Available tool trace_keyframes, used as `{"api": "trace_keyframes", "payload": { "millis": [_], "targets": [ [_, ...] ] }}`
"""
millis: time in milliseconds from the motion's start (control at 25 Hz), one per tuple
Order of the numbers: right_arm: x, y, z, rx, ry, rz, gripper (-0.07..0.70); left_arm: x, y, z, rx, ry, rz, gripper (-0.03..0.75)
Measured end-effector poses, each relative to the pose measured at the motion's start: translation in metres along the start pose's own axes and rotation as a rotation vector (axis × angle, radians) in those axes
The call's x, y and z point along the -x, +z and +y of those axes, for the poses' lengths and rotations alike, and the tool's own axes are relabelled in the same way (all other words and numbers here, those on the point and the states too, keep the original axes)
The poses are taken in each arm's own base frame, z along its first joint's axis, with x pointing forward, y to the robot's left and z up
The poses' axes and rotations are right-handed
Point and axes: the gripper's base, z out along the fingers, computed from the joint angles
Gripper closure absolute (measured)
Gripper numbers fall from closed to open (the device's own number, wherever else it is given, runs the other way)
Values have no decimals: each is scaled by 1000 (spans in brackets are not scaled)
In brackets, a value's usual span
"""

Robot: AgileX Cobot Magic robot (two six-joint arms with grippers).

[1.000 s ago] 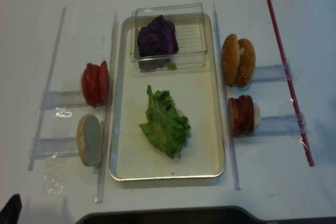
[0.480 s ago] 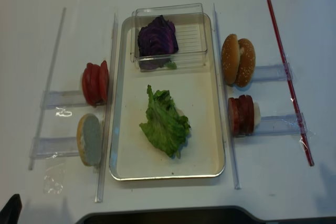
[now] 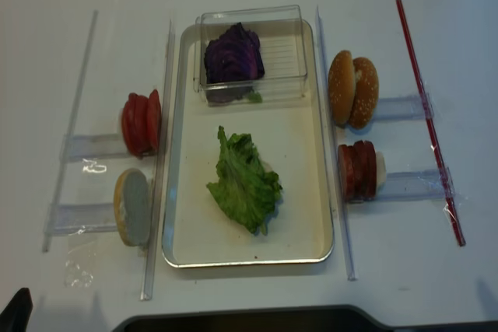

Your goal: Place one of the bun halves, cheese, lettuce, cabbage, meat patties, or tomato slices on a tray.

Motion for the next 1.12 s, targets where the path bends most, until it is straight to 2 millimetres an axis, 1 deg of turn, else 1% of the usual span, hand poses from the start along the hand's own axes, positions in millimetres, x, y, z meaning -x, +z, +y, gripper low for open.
{"api": "trace_keyframes", "payload": {
  "millis": [120,280,520,1120],
  "targets": [
    [-6,-4,-1,-17,-9,-48,105,0,0,0,0,0,0,172],
    [-13,-2,-1,-27,-8,-67,105,0,0,0,0,0,0,173],
    [-13,4,-2,-29,-7,-90,105,0,0,0,0,0,0,173],
    [-12,5,-2,-31,-7,-106,105,0,0,0,0,0,0,173]
  ]
}}
